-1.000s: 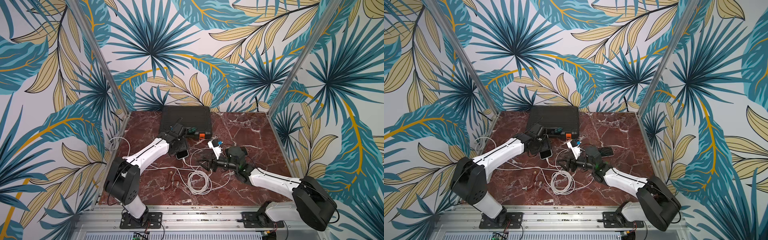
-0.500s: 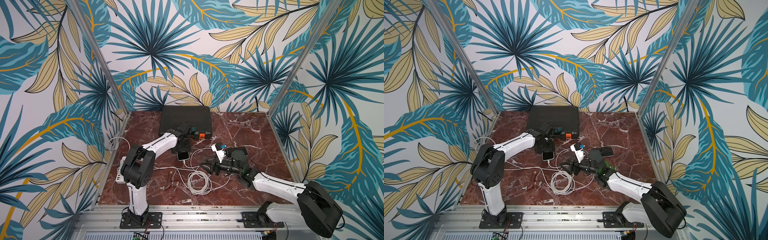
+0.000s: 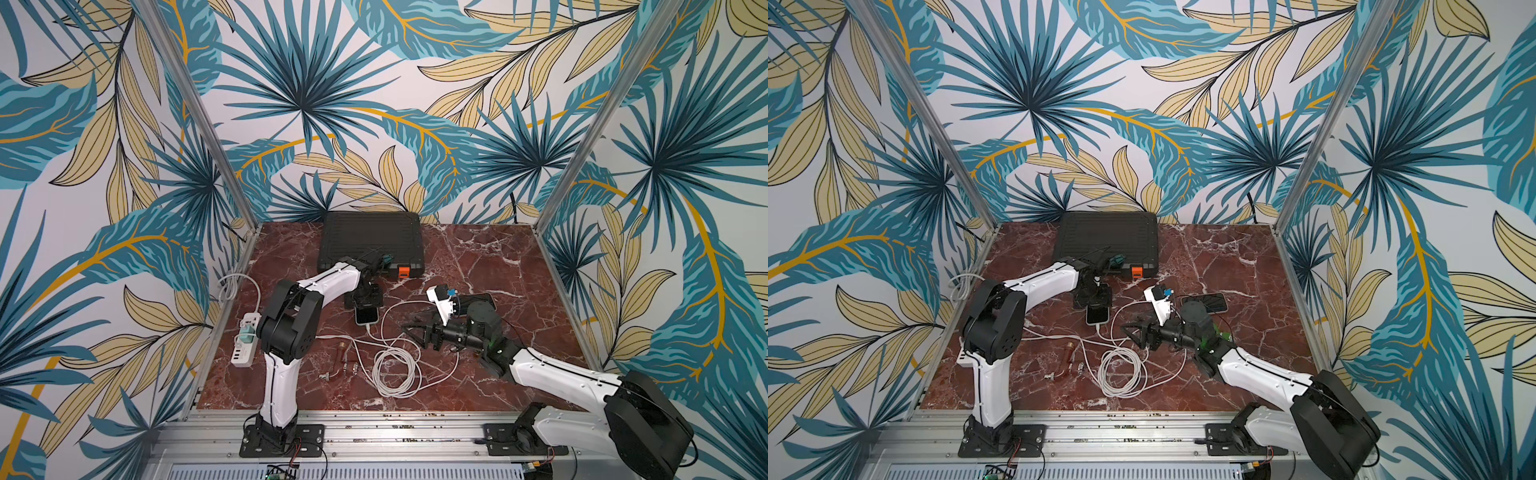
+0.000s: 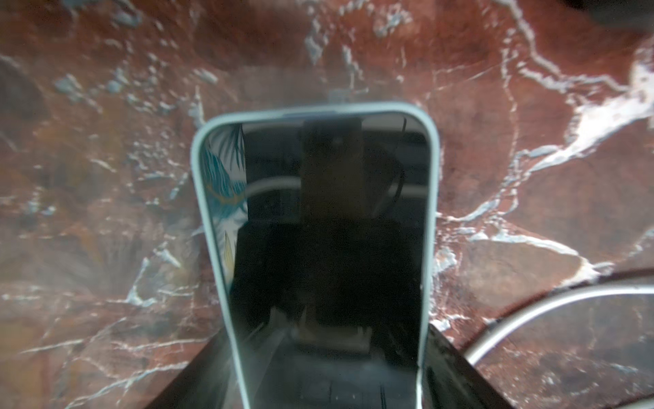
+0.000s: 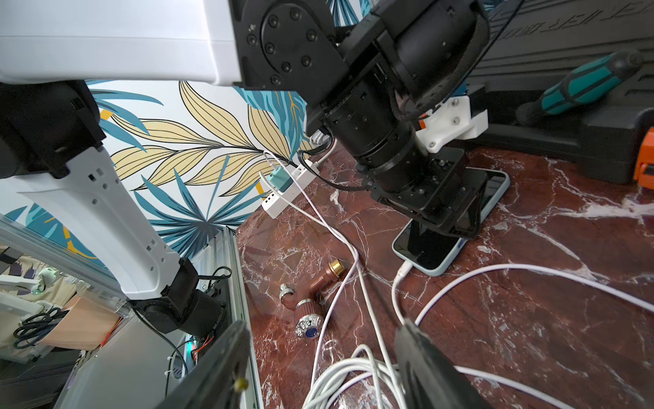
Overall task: Plug the charging cable into the phone
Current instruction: Place the phone at the center of the board.
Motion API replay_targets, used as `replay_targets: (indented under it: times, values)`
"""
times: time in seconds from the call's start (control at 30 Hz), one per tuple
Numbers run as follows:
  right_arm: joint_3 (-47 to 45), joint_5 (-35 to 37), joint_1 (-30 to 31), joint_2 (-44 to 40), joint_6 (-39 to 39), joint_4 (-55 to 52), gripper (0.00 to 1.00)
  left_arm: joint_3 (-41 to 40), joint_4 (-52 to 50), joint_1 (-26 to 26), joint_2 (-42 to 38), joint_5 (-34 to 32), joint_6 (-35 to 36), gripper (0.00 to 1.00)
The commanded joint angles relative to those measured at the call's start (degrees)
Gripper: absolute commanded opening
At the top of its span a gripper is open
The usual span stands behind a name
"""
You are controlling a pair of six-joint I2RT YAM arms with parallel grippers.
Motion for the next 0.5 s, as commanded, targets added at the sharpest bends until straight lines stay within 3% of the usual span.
replay_targets:
  times: [0.0, 0.17, 0.3, 0.37, 0.4, 0.47]
  values:
    - [-1.64, 1.04, -0.21, -1.0, -0.2, -1.68, 0.71, 2.08, -1.4, 0.31, 0.74, 0.28, 1.41, 0.22]
    - [-1.65, 0.99, -0.21, -1.28, 0.05, -1.93, 0.71, 3.11, -1.64, 0.34, 1.71, 0.47, 1.32, 0.34]
    - [-1.86, 1.15, -0.17, -1.51, 0.11, -1.97, 0.71, 3.61, -1.73, 0.39, 1.83, 0.58, 1.23, 0.76]
    - [-2.07, 1.29, -0.18, -1.76, 0.16, -1.97, 0.72, 3.77, -1.83, 0.43, 1.79, 0.58, 1.14, 0.92]
    - [-2.19, 1.39, -0.2, -1.88, 0.19, -2.04, 0.72, 3.79, -1.91, 0.35, 1.72, 0.62, 1.19, 0.99]
    - [-2.45, 1.95, -0.17, -2.25, 0.3, -2.01, 0.74, 3.8, -2.09, 0.31, 1.52, 0.76, 1.33, 1.0]
